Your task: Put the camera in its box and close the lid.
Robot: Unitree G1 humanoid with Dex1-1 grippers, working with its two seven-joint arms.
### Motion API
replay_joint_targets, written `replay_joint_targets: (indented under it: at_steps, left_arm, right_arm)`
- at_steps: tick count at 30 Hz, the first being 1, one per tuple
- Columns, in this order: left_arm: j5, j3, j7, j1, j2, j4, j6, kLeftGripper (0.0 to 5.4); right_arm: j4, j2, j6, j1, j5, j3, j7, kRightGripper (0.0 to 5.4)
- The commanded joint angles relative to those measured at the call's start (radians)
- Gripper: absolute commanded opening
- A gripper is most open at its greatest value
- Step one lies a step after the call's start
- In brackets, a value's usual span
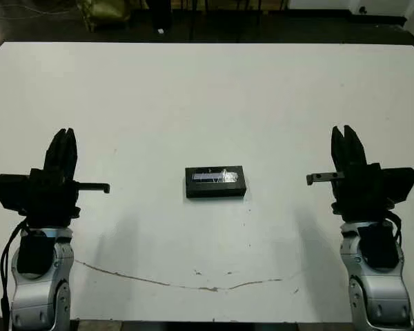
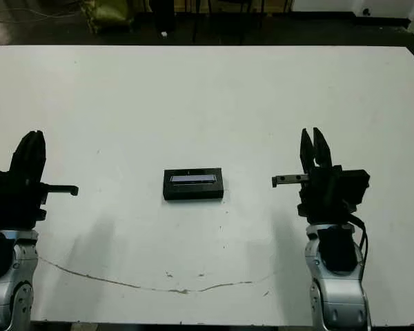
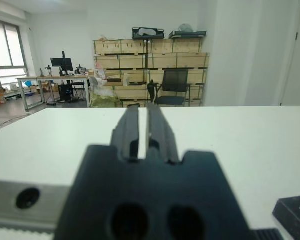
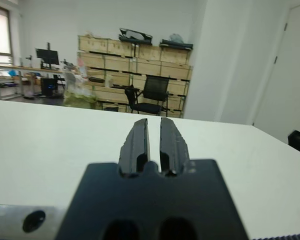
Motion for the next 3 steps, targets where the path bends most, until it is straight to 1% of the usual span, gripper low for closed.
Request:
replay_joint_targets:
  at_steps: [1,3]
  left_arm:
    - [0.006,-0.011,0.011,0.005,0.004,0.007,0.028,0.03]
    - [0.006,-0.018,0.012,0.004,0.005,0.006,0.029,0.03]
  right_arm:
    - [-0.014,0.013,0.034,0.030,-0.020,0.012,-0.015,0.00]
    - [-0.018,0.017,0.029,0.042,-0.023,0.015,-0.013,0.00]
